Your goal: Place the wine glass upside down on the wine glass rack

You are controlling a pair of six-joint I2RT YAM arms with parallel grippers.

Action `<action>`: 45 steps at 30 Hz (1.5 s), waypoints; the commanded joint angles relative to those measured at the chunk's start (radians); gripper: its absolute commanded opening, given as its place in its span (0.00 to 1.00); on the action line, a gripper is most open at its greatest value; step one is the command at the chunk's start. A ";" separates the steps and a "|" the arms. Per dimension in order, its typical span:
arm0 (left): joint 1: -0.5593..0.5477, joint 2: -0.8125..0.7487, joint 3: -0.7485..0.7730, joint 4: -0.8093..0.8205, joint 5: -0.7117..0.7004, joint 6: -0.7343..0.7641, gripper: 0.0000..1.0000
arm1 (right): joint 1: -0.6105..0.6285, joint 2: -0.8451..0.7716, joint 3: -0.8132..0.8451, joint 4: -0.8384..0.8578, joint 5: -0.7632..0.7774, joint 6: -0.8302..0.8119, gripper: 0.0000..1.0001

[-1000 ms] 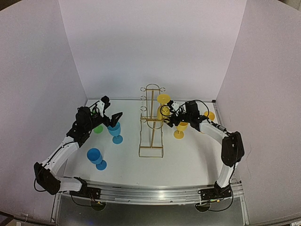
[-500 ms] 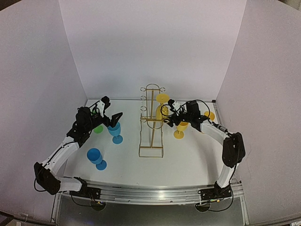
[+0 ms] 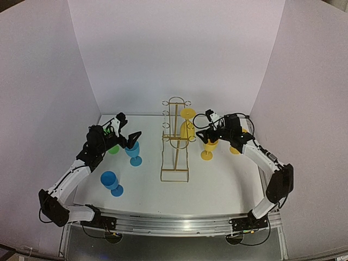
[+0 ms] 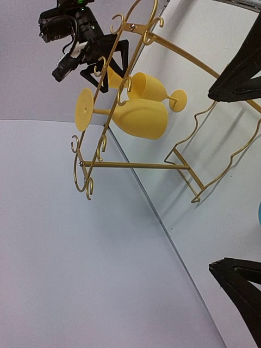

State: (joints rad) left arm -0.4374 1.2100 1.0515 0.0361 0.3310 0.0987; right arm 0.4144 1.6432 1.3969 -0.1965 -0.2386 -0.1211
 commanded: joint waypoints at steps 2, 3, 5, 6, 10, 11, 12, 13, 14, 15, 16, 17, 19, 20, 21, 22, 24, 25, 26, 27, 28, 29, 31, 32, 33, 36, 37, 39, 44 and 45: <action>0.006 -0.054 -0.019 0.061 0.016 -0.058 0.99 | -0.062 0.016 0.158 -0.355 0.306 0.342 0.91; 0.006 -0.059 -0.024 0.064 0.017 -0.063 0.99 | -0.066 0.040 0.195 -0.425 0.319 0.383 0.89; 0.006 -0.066 -0.031 0.068 0.017 -0.072 0.99 | -0.071 0.092 0.251 -0.517 0.325 0.424 0.87; 0.006 -0.070 -0.032 0.068 0.017 -0.073 0.99 | -0.075 0.108 0.273 -0.554 0.322 0.448 0.86; 0.006 -0.086 -0.038 0.065 0.015 -0.072 0.99 | -0.079 0.168 0.328 -0.612 0.287 0.489 0.79; 0.006 -0.091 -0.040 0.065 0.014 -0.071 0.99 | -0.080 0.185 0.343 -0.630 0.285 0.493 0.77; 0.005 -0.096 -0.043 0.064 0.013 -0.070 0.99 | -0.081 0.202 0.356 -0.649 0.284 0.495 0.76; 0.006 -0.100 -0.045 0.064 0.011 -0.070 0.99 | -0.082 0.218 0.371 -0.661 0.275 0.494 0.74; 0.007 -0.104 -0.048 0.064 0.010 -0.071 0.99 | -0.083 0.234 0.384 -0.675 0.265 0.493 0.73; 0.006 -0.108 -0.050 0.063 0.009 -0.072 0.99 | -0.085 0.248 0.393 -0.686 0.253 0.491 0.70; 0.006 -0.111 -0.051 0.063 0.008 -0.072 0.99 | -0.086 0.262 0.399 -0.692 0.248 0.490 0.67; 0.006 -0.113 -0.052 0.063 0.007 -0.073 0.99 | -0.086 0.274 0.404 -0.696 0.246 0.489 0.64; 0.006 -0.116 -0.053 0.064 0.007 -0.073 0.99 | -0.088 0.296 0.409 -0.697 0.254 0.488 0.57; 0.006 -0.116 -0.055 0.064 0.007 -0.073 0.99 | -0.089 0.307 0.413 -0.697 0.259 0.487 0.54; 0.006 -0.117 -0.054 0.064 0.007 -0.073 0.99 | -0.089 0.316 0.418 -0.697 0.265 0.485 0.50; 0.006 -0.117 -0.054 0.064 0.007 -0.074 0.99 | -0.090 0.323 0.421 -0.698 0.270 0.483 0.46; 0.006 -0.116 -0.054 0.066 0.009 -0.076 0.99 | -0.090 0.335 0.424 -0.698 0.282 0.479 0.36; 0.006 -0.116 -0.054 0.068 0.009 -0.077 1.00 | -0.090 0.337 0.424 -0.698 0.288 0.478 0.30; 0.006 -0.116 -0.054 0.069 0.009 -0.077 0.99 | -0.090 0.337 0.421 -0.698 0.295 0.477 0.24; 0.006 -0.115 -0.054 0.070 0.008 -0.077 0.99 | -0.091 0.336 0.416 -0.698 0.304 0.476 0.16; 0.006 -0.114 -0.053 0.070 0.008 -0.078 0.99 | -0.090 0.332 0.411 -0.698 0.315 0.474 0.08; 0.005 -0.114 -0.052 0.070 0.008 -0.079 0.99 | -0.091 0.327 0.406 -0.699 0.328 0.474 0.02; 0.006 -0.114 -0.050 0.069 0.007 -0.084 1.00 | -0.092 0.304 0.400 -0.701 0.364 0.474 0.00; 0.006 -0.115 -0.047 0.070 0.008 -0.087 1.00 | -0.092 0.288 0.400 -0.702 0.383 0.476 0.00; 0.006 -0.116 -0.045 0.071 0.009 -0.094 1.00 | -0.092 0.272 0.402 -0.703 0.401 0.478 0.00; 0.006 -0.124 -0.036 0.071 0.009 -0.140 1.00 | -0.091 0.210 0.437 -0.701 0.469 0.471 0.00; 0.006 -0.126 -0.034 0.073 0.007 -0.156 1.00 | -0.092 0.189 0.460 -0.701 0.497 0.466 0.00; 0.007 -0.131 -0.030 0.081 0.006 -0.192 1.00 | -0.090 0.140 0.506 -0.694 0.553 0.443 0.00; 0.007 -0.155 -0.040 0.133 0.105 -0.288 1.00 | -0.052 -0.026 0.491 -0.414 0.545 0.307 0.00; 0.008 -0.162 -0.050 0.152 0.152 -0.299 1.00 | -0.040 -0.064 0.446 -0.316 0.507 0.275 0.00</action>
State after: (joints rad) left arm -0.4370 1.0979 1.0054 0.0813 0.3571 -0.1048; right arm 0.3334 1.7856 1.8689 -0.8375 0.2772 0.2804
